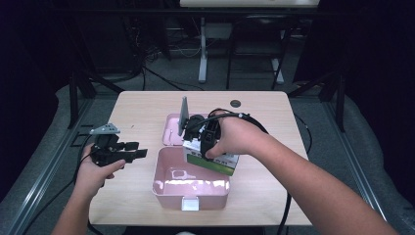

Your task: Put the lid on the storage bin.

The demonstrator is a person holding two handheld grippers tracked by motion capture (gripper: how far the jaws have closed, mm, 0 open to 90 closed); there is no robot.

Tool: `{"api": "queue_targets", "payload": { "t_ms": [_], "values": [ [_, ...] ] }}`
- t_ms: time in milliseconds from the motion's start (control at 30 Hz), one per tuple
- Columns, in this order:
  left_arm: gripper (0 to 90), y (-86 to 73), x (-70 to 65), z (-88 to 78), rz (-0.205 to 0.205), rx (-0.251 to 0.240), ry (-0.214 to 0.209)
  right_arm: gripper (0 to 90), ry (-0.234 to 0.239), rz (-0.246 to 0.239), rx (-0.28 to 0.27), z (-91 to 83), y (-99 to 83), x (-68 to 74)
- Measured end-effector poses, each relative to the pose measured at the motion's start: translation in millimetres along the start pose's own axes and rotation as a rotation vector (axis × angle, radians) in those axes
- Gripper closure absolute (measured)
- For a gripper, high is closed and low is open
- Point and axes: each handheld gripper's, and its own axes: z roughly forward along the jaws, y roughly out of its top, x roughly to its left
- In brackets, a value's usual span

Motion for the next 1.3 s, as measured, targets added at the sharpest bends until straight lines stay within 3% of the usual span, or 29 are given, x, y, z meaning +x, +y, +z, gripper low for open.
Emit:
{"api": "queue_targets", "payload": {
  "t_ms": [333, 633, 1300],
  "values": [
    [47.4, 0.3, 0.3, -1.2, -0.007, -0.002, 0.003, 61.4, -0.005, -0.040, 0.005, 2.2, 8.6, 10.6],
    [44.5, -0.3, 4.7, -2.4, -0.038, 0.015, 0.061, 61.4, -0.008, -0.065, 0.006, 4.8, 12.3, 16.3],
    [43.8, -0.1, 5.1, -3.2, -0.036, 0.009, 0.060, 61.4, -0.012, -0.111, 0.015, 8.3, 15.8, 27.5]
  ]
}}
